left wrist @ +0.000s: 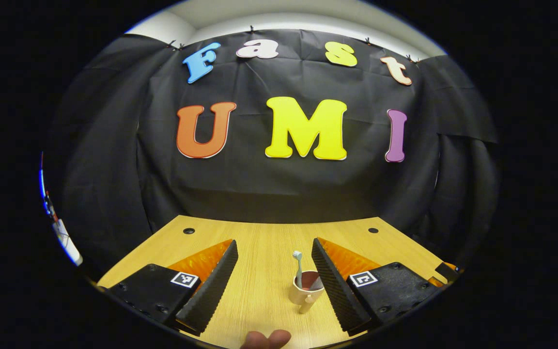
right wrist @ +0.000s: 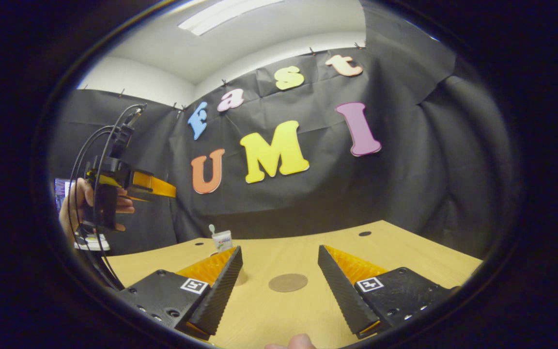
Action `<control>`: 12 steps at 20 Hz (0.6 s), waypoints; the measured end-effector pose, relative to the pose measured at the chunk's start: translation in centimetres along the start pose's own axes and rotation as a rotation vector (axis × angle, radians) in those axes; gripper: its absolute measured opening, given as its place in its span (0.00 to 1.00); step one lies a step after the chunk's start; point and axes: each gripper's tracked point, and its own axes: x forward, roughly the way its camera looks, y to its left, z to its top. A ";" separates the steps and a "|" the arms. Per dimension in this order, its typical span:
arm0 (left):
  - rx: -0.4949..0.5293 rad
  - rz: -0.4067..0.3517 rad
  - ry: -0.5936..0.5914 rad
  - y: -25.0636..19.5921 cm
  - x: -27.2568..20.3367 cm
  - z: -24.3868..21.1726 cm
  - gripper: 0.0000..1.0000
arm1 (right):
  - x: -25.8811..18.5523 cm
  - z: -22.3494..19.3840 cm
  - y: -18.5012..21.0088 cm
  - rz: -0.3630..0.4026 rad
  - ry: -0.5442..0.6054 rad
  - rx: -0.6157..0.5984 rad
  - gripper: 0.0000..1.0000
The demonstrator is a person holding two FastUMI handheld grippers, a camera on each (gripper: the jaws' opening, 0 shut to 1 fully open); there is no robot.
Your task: Put the toothbrush and toothpaste on the desktop into the cup, then pick up the cup and place it on the coaster on the desktop.
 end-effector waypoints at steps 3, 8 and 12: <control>0.018 -0.057 0.061 -1.7 0.6 2.5 0.97 | -1.7 -0.4 -2.0 -0.046 -0.010 0.014 0.94; 0.031 -0.152 0.305 -4.6 2.2 0.5 0.97 | -3.5 -1.0 -5.3 -0.123 0.002 0.044 0.95; 0.041 -0.188 0.614 -5.9 2.7 -5.2 0.98 | -4.8 -0.6 -6.5 -0.140 -0.016 0.077 0.95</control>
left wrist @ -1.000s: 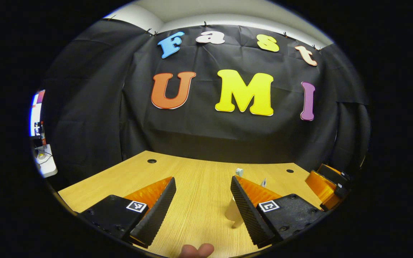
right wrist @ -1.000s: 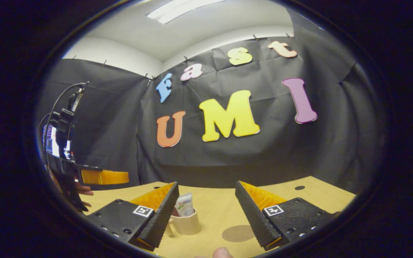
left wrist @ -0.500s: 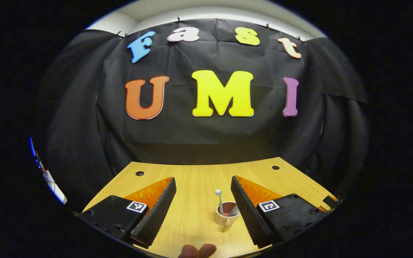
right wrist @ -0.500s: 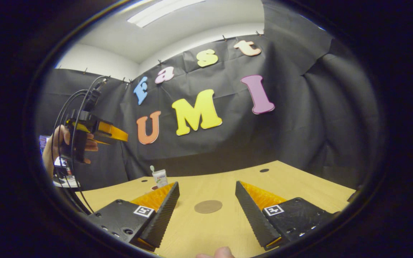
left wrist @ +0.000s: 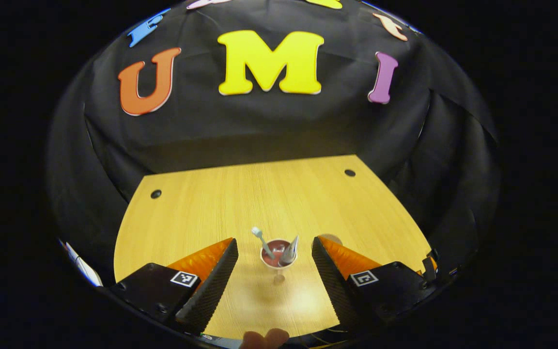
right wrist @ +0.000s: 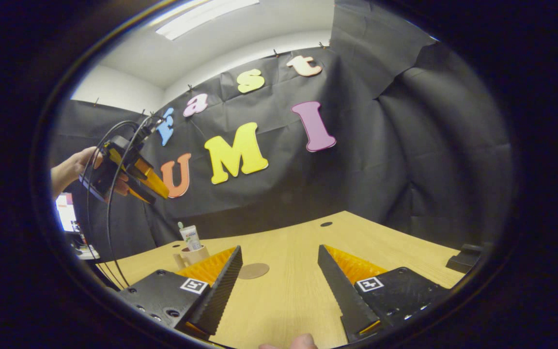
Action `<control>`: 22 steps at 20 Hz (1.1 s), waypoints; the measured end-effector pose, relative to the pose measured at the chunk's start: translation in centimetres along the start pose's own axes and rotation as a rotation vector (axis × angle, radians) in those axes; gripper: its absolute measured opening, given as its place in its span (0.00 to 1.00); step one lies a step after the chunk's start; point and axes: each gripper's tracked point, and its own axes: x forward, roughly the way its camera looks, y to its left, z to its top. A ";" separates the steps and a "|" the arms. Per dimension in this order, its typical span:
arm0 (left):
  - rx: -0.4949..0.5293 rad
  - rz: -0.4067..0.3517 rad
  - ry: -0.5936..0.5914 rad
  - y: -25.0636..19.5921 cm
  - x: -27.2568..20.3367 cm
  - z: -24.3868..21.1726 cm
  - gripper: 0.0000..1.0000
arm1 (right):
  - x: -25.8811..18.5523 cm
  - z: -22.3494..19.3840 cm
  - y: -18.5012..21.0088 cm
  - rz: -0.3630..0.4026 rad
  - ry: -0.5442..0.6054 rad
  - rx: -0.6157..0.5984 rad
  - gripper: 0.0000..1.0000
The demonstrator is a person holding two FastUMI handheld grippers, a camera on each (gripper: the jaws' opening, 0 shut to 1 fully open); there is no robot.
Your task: Put the toothbrush and toothpaste on the desktop into the cup, then pick up the cup and place it on the coaster on the desktop.
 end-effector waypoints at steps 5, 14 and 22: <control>-0.053 -0.040 0.275 -1.0 3.4 -5.0 0.99 | -0.3 0.2 -0.6 -0.014 -0.015 0.024 0.95; -0.082 -0.021 0.546 1.4 10.0 -11.4 0.98 | 0.4 -0.5 0.7 0.009 0.013 -0.015 0.95; -0.063 -0.023 0.587 -0.2 10.7 -10.4 0.98 | 1.0 -1.6 1.4 0.017 0.032 -0.065 0.95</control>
